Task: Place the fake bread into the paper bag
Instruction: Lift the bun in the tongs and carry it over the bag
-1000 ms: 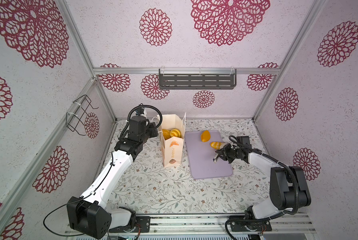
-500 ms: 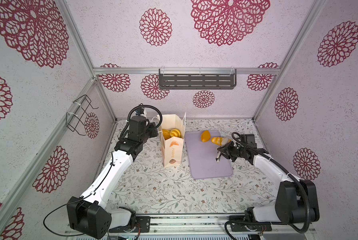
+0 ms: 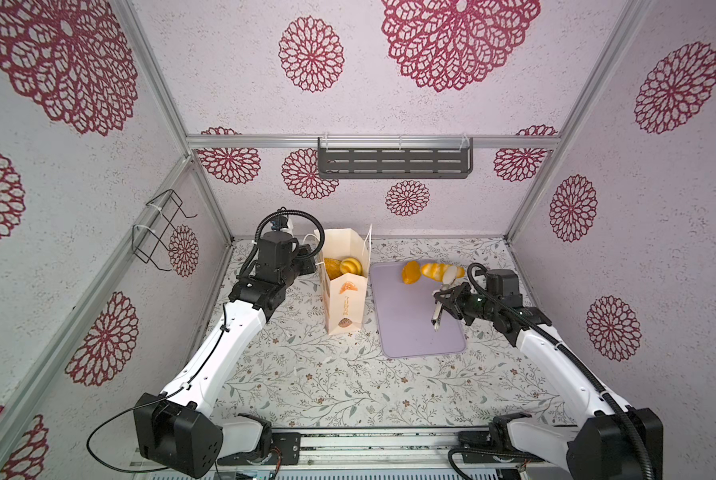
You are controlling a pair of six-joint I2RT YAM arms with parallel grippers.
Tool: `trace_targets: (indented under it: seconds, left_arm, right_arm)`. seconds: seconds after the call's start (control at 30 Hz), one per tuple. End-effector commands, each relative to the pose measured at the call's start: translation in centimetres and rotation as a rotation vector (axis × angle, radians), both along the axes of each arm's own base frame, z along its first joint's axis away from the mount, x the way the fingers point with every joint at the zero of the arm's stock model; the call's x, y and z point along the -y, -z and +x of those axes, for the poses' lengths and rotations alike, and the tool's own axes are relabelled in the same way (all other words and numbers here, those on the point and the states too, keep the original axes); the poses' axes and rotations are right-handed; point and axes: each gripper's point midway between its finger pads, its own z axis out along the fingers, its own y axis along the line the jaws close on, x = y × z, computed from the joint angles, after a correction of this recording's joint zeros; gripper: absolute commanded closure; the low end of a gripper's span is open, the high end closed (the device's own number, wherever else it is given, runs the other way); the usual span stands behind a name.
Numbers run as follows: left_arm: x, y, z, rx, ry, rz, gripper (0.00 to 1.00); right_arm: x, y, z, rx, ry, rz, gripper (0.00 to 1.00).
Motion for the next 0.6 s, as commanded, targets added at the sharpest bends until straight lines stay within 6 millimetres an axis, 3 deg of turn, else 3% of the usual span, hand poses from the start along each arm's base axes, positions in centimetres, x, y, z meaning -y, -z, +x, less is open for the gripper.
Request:
trace_targets:
  seconds: [0.0, 0.4, 0.57]
  left_arm:
    - [0.1, -1.0, -0.3, 0.026, 0.009, 0.003, 1.0]
    - [0.2, -0.8, -0.3, 0.023, 0.011, 0.004, 1.0]
    - [0.1, -0.8, -0.3, 0.024, 0.01, 0.004, 1.0]
  right_arm:
    - [-0.7, -5.1, 0.4, 0.166, -0.015, -0.003, 0.95]
    - [-2.3, -12.1, -0.6, 0.36, -0.034, -0.033, 0.95]
    - [-3.1, -14.1, -0.6, 0.409, -0.053, -0.047, 0.97]
